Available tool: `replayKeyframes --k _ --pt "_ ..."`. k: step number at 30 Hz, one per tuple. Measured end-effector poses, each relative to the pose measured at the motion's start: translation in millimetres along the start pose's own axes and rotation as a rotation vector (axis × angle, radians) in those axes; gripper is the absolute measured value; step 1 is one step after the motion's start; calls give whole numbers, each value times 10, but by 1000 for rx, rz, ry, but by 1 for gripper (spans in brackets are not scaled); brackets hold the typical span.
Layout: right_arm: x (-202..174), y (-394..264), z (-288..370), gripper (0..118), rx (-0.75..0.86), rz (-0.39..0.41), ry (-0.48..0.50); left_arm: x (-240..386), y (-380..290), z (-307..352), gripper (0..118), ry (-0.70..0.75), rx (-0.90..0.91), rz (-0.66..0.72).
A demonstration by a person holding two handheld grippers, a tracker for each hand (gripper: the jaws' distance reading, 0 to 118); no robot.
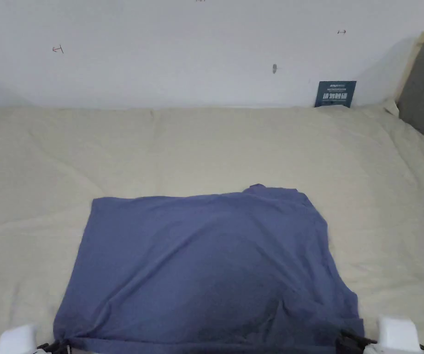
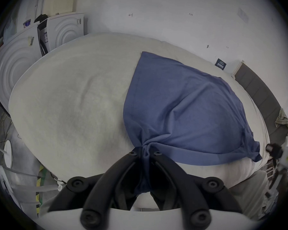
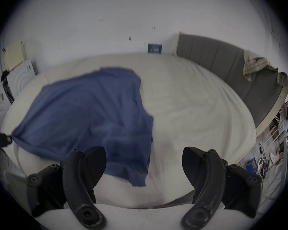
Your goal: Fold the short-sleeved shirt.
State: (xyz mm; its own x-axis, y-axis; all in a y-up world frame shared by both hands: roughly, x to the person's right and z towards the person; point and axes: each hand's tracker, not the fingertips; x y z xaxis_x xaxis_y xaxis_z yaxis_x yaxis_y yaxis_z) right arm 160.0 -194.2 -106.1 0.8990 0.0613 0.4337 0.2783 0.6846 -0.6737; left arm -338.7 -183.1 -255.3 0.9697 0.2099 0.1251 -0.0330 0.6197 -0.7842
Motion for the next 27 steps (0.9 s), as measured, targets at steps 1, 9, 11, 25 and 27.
replayKeyframes --k 1,9,11,25,27 --pt "-14 -48 -97 97 -33 -2 8 4 16 7 9 -2 0 1" --pt "6 -114 -475 4 -113 -64 85 3 67 34 9 -11 -2 23" --pt "-33 -105 -427 3 -80 -48 73 8 94 59 9 -9 0 26" --pt "-251 1230 -318 2 184 36 92 223 1093 -196 9 -11 80 23" --pt "-301 1395 -515 2 176 44 91 266 1273 -401 9 14 53 5"
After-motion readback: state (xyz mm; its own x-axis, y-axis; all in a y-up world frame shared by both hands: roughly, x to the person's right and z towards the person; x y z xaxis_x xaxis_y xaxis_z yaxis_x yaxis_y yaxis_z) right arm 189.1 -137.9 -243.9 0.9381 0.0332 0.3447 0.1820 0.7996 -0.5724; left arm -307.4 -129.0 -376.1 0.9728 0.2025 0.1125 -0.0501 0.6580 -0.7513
